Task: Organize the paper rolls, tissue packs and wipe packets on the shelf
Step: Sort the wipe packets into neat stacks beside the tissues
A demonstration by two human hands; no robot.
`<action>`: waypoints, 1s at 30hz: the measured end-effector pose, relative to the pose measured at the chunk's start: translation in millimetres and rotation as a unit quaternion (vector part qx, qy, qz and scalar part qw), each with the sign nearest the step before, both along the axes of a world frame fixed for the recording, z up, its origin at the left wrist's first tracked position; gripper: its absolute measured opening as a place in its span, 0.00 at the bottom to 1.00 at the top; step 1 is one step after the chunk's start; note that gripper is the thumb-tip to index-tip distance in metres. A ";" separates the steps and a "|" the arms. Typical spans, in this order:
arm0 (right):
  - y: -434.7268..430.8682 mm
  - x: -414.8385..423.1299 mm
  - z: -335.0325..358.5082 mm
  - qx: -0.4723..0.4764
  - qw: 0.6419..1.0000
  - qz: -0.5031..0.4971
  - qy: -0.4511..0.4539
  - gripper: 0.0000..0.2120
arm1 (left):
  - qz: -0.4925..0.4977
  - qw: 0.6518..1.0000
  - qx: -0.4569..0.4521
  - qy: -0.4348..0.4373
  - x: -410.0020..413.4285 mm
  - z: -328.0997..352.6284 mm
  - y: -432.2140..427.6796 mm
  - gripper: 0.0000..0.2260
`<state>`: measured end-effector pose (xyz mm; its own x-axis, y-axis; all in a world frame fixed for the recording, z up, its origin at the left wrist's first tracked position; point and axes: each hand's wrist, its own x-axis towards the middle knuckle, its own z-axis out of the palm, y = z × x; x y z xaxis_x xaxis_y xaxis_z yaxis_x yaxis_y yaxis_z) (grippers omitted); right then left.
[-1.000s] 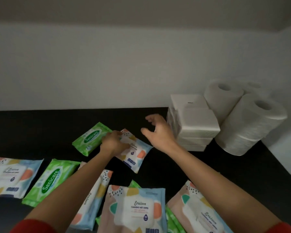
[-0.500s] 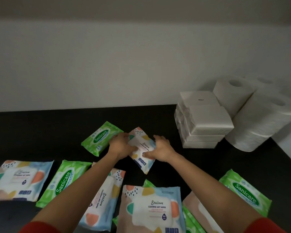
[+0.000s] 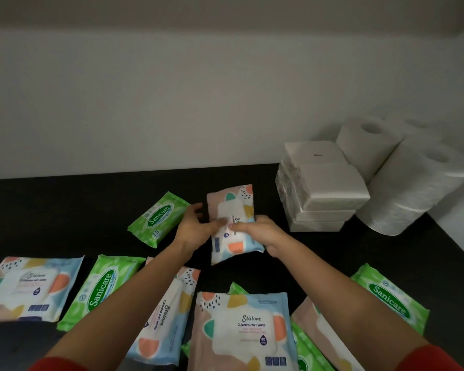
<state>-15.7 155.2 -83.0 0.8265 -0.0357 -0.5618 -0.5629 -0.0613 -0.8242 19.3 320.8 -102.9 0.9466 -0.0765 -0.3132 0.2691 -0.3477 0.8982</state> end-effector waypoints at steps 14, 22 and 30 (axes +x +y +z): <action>8.0 3.2 -0.7 0.223 0.955 -0.194 0.018 0.07 | 0.064 0.943 -0.276 0.176 12.7 -2.3 -25.3 0.13; -17.1 -3.8 -8.7 -0.313 0.936 0.054 -0.153 0.15 | 0.054 0.982 -0.125 0.130 48.1 -11.8 -37.3 0.13; -17.5 11.2 -25.1 -0.476 0.830 0.224 -0.186 0.33 | -0.006 0.994 0.108 -0.013 60.6 -6.8 -56.3 0.17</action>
